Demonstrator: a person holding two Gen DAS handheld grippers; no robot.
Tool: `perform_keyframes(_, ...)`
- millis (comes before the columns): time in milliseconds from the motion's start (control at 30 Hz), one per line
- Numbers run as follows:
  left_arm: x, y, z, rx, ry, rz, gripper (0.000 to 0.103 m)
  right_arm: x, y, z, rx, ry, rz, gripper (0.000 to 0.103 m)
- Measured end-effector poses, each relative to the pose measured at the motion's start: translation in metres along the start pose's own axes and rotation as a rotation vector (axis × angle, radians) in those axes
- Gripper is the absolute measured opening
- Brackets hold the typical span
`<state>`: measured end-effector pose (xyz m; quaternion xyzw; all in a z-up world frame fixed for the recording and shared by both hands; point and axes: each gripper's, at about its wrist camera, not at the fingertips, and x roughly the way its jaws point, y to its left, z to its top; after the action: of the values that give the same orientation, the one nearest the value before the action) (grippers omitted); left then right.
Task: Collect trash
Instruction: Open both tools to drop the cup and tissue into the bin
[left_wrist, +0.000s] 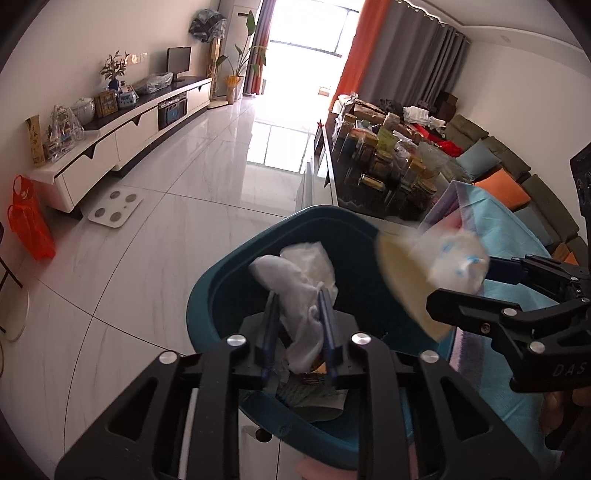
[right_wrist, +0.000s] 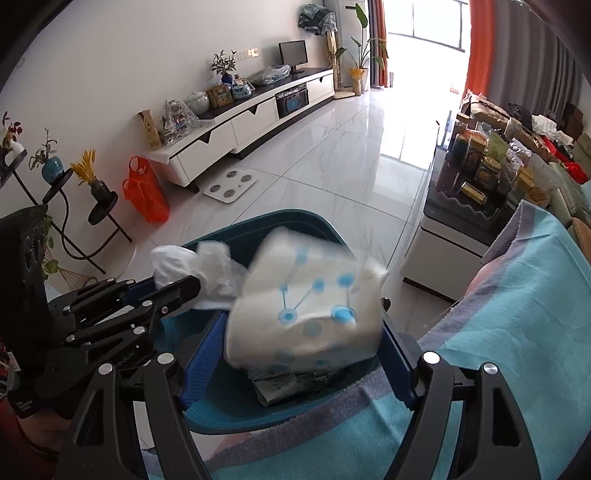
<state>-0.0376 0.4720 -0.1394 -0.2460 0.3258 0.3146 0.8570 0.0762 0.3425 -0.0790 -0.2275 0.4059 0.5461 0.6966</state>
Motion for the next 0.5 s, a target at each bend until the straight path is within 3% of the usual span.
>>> perform_keyframes(233,0.006,-0.004,0.002,-0.009,-0.008,0.011,0.034,-0.005,-0.004,-0.002,0.019,-0.018,0.001,0.082)
perform_keyframes(367,-0.008,-0.005,0.0,-0.01,-0.032,0.011,0.04,-0.017,-0.007,-0.003,0.031,-0.043,-0.003,0.082)
perform_keyframes(500,-0.036,-0.008,0.004,0.0,-0.092,-0.003,0.052,-0.042,-0.01,-0.006,0.039,-0.1,-0.021,0.083)
